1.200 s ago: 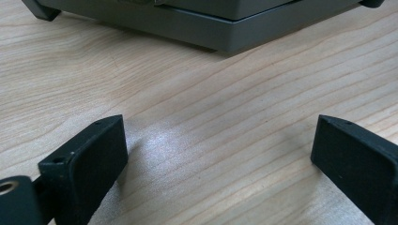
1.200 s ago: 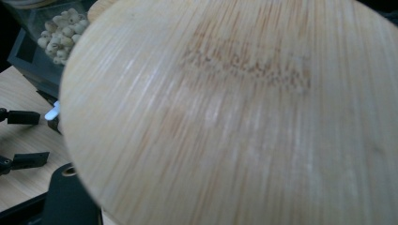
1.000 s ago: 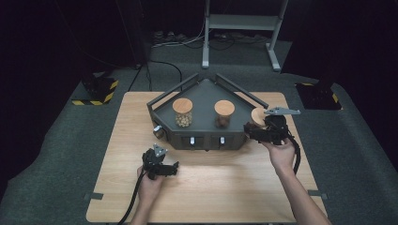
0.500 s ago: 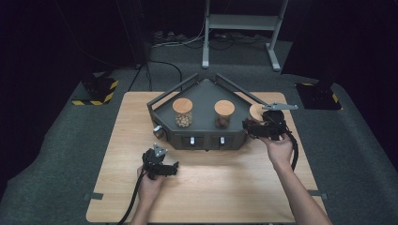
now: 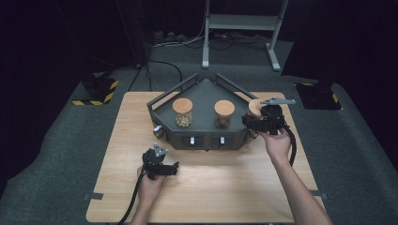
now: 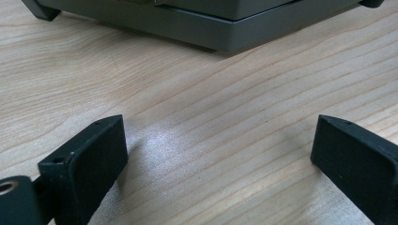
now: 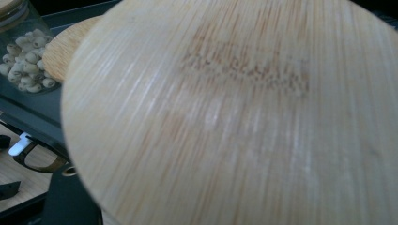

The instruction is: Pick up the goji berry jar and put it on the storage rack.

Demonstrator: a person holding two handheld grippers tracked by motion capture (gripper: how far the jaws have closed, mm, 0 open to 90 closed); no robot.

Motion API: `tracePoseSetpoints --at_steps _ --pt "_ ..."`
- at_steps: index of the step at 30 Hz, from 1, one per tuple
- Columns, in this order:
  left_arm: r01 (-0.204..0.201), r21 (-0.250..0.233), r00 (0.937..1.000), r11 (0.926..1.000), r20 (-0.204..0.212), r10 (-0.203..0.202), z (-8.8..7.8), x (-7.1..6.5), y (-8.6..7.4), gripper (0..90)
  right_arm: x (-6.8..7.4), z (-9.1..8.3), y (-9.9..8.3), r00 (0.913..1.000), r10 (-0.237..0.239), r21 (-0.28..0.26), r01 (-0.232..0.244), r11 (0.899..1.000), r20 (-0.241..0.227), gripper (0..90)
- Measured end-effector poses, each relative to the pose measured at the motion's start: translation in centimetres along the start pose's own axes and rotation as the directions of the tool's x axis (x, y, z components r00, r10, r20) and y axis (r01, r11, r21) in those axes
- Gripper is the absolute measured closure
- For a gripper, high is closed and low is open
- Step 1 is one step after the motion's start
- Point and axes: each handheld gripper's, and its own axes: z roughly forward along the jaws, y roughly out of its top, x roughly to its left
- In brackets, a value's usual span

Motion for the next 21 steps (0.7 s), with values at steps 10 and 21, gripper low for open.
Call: tracePoseSetpoints --at_steps 10,21 --pt "0.000 0.000 1.0000 1.0000 0.000 0.000 0.0 0.0 0.0 4.2 0.3 0.6 0.6 0.9998 -0.010 0.006 0.010 1.000 0.014 25.7" --pt "0.000 0.000 1.0000 1.0000 0.000 0.000 0.0 0.0 0.0 4.2 0.6 1.3 1.3 0.9994 -0.021 0.014 0.021 1.000 0.028 25.7"
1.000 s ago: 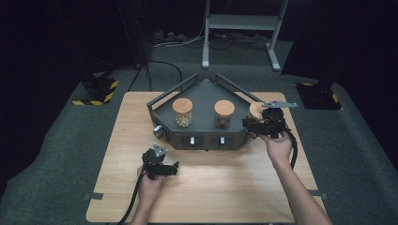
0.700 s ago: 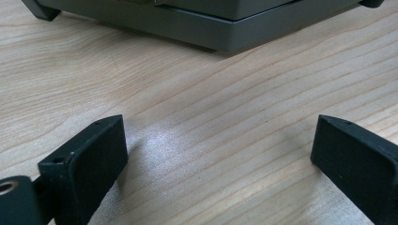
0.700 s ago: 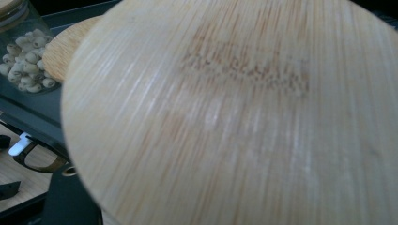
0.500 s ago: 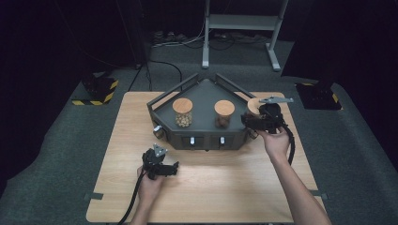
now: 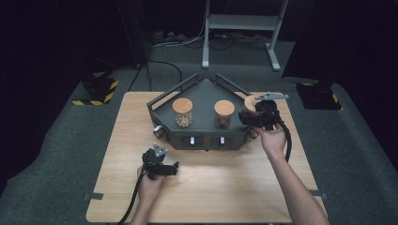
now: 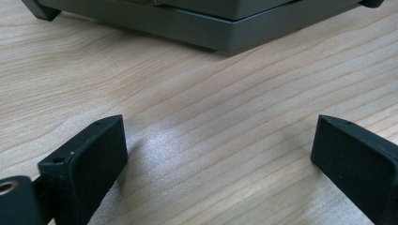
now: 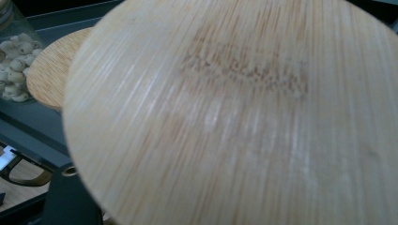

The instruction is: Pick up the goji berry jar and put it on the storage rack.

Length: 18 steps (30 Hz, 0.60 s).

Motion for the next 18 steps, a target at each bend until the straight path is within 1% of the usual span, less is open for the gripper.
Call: tracePoseSetpoints --at_steps 8,18 --pt "0.000 0.000 1.0000 1.0000 0.000 0.000 0.0 0.0 0.0 4.2 0.1 0.7 0.5 0.9999 0.001 0.011 -0.001 1.000 0.010 25.7" --pt "0.001 0.000 1.0000 1.0000 0.000 -0.001 0.0 0.0 0.0 4.1 0.0 2.2 0.8 0.9994 0.016 0.036 -0.017 0.999 0.030 25.7"
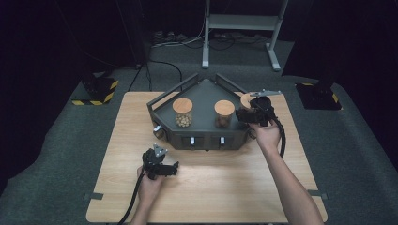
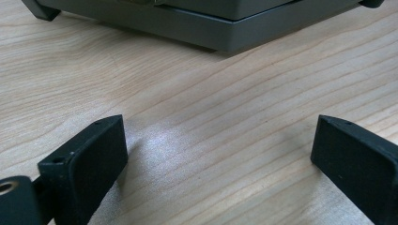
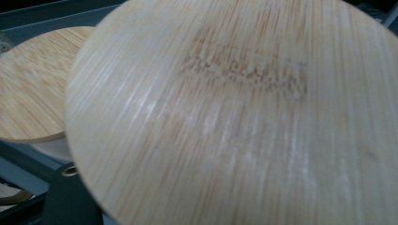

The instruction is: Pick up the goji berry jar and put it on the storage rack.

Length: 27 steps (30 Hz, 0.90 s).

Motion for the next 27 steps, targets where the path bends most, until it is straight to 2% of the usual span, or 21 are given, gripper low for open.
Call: tracePoseSetpoints --at_steps 10,27 --pt "0.000 0.000 1.0000 1.0000 0.000 0.000 0.0 0.0 0.0 4.1 -0.6 1.1 0.0 0.9996 0.009 0.016 -0.010 1.000 0.027 25.7" --pt "0.000 0.000 1.0000 1.0000 0.000 0.000 0.0 0.0 0.0 4.1 -0.7 2.7 -0.1 0.9992 0.009 0.023 -0.010 1.000 0.039 25.7"
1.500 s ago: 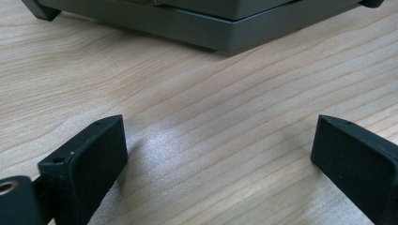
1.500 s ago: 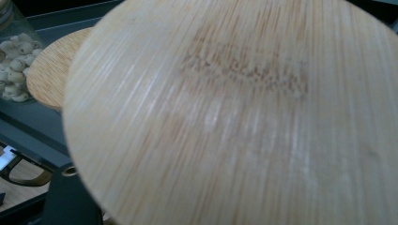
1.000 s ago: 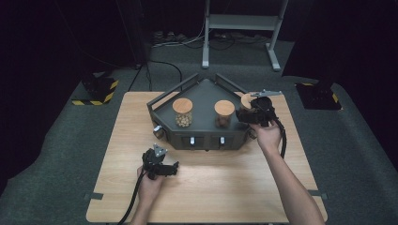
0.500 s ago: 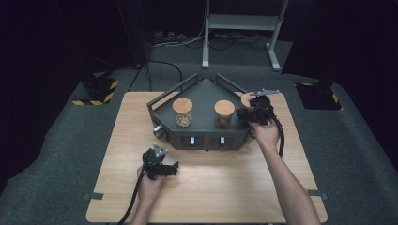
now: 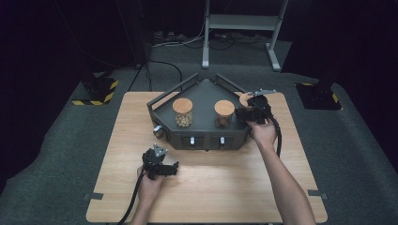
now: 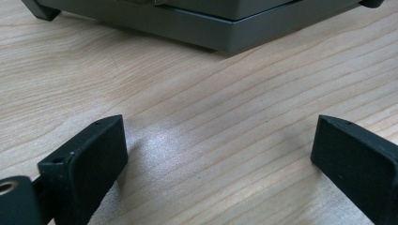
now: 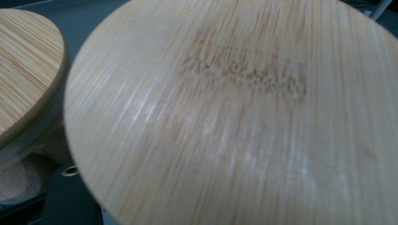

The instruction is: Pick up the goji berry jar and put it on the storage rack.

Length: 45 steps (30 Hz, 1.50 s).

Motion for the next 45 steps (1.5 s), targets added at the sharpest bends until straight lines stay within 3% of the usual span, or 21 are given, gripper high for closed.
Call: tracePoseSetpoints --at_steps 28,45 --pt "-0.003 0.000 1.0000 1.0000 -0.001 0.003 0.0 0.0 0.0 4.1 0.0 1.5 -0.3 0.9999 0.004 0.034 -0.004 0.999 0.012 25.7" --pt "-0.001 0.000 1.0000 1.0000 -0.001 0.001 0.0 0.0 0.0 4.1 -0.2 1.6 -0.8 0.9996 0.027 0.013 -0.027 1.000 -0.003 24.6"
